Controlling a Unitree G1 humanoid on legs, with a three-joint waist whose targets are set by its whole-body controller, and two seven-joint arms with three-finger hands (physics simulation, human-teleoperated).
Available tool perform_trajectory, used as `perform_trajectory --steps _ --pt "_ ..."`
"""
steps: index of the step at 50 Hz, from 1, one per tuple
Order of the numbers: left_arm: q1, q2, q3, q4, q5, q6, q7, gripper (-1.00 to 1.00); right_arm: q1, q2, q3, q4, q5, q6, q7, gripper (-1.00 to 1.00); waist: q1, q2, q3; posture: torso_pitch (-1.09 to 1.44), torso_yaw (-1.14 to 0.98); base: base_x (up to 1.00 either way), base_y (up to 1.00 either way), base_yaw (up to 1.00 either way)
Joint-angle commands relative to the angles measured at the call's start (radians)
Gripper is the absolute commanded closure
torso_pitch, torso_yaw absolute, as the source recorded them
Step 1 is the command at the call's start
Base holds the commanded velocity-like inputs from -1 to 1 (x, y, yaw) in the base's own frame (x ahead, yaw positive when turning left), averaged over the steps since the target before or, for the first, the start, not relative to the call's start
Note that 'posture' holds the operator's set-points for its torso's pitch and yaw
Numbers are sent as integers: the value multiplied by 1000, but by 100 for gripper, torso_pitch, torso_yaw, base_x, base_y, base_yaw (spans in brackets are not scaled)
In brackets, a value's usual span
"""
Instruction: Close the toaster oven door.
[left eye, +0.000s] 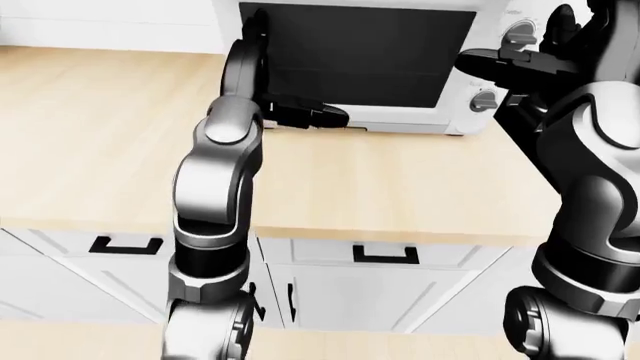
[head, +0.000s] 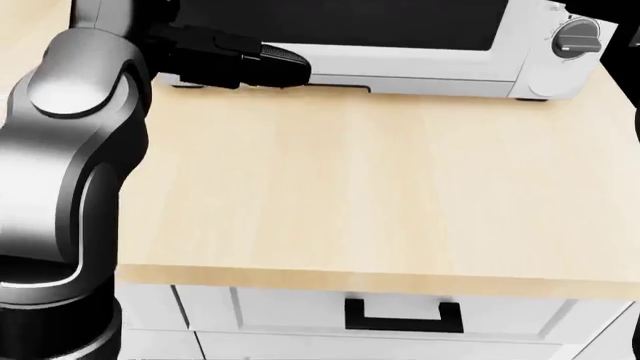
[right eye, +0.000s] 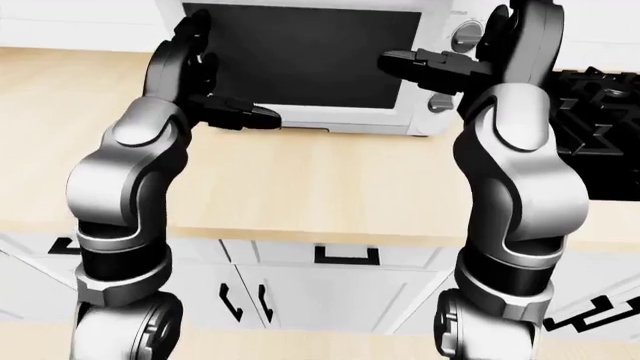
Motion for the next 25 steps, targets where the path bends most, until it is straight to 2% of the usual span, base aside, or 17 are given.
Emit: perform_trajectory --steps 1,15,25 --pt "-44 4 -4 -1 -17 -46 -18 -100 -32 -14 -9 -25 -3 -25 0 -100 -5 -1 -25 0 0 0 0 0" --pt "-92 16 7 143 -19 -118 -31 -100 -36 -19 -10 -20 3 -26 -2 -100 -1 -2 -24 0 0 0 0 0" --pt "-148 12 21 260 -64 -168 3 -100 -27 -18 -11 -19 0 -34 0 -100 1 -5 -22 0 0 0 0 0"
